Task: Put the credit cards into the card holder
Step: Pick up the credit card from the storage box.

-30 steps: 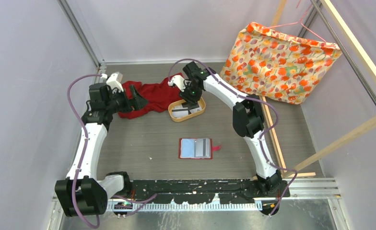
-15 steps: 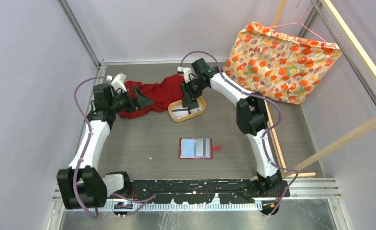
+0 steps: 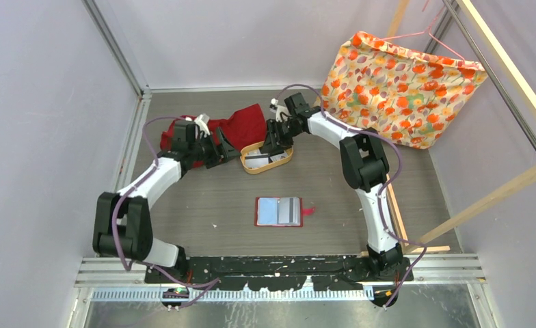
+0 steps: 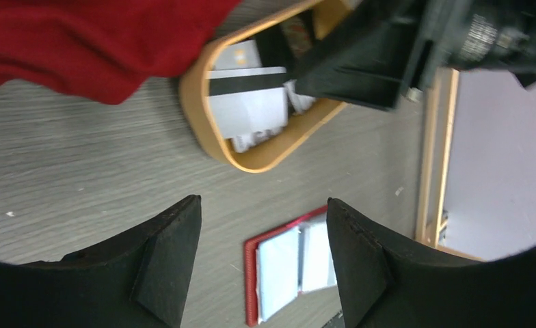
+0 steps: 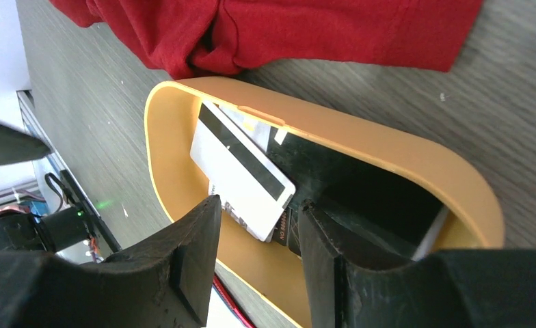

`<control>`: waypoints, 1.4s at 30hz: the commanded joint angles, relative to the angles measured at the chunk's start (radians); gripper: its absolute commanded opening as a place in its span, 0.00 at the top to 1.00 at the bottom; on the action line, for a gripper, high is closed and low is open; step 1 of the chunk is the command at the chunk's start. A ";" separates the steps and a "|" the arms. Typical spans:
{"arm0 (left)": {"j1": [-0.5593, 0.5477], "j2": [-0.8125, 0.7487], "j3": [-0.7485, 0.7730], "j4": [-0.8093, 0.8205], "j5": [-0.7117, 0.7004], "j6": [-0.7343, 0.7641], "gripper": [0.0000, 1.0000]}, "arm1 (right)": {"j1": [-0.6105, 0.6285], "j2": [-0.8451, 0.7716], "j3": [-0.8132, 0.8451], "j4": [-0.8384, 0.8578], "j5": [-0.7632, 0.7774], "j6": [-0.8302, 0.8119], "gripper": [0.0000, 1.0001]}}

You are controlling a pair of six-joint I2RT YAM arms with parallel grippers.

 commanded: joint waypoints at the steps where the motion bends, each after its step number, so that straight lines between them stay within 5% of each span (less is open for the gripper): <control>1: -0.017 0.108 0.024 0.065 -0.095 -0.043 0.32 | 0.009 -0.087 -0.018 0.055 -0.003 0.045 0.49; 22: -0.091 0.387 0.152 0.065 -0.116 -0.083 0.67 | 0.021 -0.093 -0.039 -0.050 0.023 0.120 0.49; 42: -0.149 0.344 0.078 0.123 -0.171 -0.186 0.78 | 0.040 -0.066 -0.002 -0.121 0.084 0.153 0.49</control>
